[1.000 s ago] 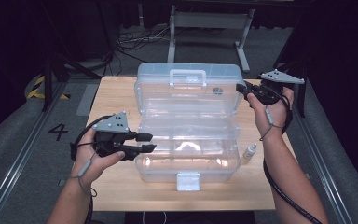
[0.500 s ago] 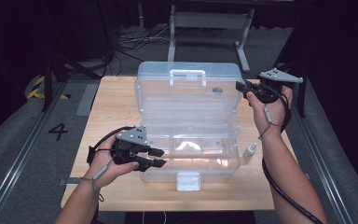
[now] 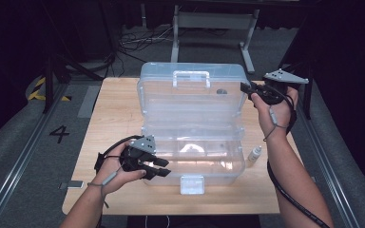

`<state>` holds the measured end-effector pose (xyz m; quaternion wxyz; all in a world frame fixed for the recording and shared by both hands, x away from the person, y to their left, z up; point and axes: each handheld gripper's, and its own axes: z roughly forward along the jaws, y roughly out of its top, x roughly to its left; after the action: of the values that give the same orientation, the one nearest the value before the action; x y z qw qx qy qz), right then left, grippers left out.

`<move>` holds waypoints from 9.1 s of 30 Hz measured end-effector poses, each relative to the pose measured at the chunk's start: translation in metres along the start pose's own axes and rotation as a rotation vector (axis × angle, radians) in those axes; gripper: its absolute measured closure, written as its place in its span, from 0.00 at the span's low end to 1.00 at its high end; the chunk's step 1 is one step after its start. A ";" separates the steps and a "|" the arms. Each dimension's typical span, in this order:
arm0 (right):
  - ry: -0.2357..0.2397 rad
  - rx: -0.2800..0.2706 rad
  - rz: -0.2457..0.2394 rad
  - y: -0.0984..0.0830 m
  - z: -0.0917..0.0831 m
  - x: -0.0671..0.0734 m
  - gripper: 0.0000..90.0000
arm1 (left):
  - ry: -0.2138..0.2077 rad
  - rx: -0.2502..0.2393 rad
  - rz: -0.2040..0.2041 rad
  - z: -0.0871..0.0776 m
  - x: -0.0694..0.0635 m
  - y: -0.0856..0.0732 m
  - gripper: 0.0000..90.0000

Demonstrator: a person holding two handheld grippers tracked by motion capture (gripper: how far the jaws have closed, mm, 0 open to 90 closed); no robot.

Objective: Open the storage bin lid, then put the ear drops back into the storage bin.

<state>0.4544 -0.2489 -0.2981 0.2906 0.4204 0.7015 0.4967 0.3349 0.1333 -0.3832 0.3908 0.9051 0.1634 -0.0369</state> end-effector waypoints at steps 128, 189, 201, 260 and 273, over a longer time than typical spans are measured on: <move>-0.063 0.011 0.077 -0.015 0.104 -0.044 0.94 | 0.021 0.139 -0.060 0.022 0.009 -0.025 0.84; 0.030 0.003 0.047 -0.009 0.071 -0.060 0.67 | 0.034 0.010 -0.049 -0.014 0.013 -0.014 0.72; 0.075 0.015 0.005 -0.015 0.017 -0.061 0.60 | 0.111 -0.046 -0.094 -0.036 0.022 -0.018 0.61; 0.261 0.404 -0.158 -0.045 -0.067 -0.028 0.64 | 0.333 -0.132 -0.364 -0.068 0.058 -0.060 0.45; 0.264 0.501 -0.190 -0.065 -0.061 -0.019 0.64 | 0.350 -0.142 -0.383 -0.071 0.055 -0.068 0.45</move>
<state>0.3942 -0.3034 -0.3386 0.1295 0.3431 0.8702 0.3291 0.3604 0.2421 -0.3920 0.4052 0.8204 0.3991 0.0585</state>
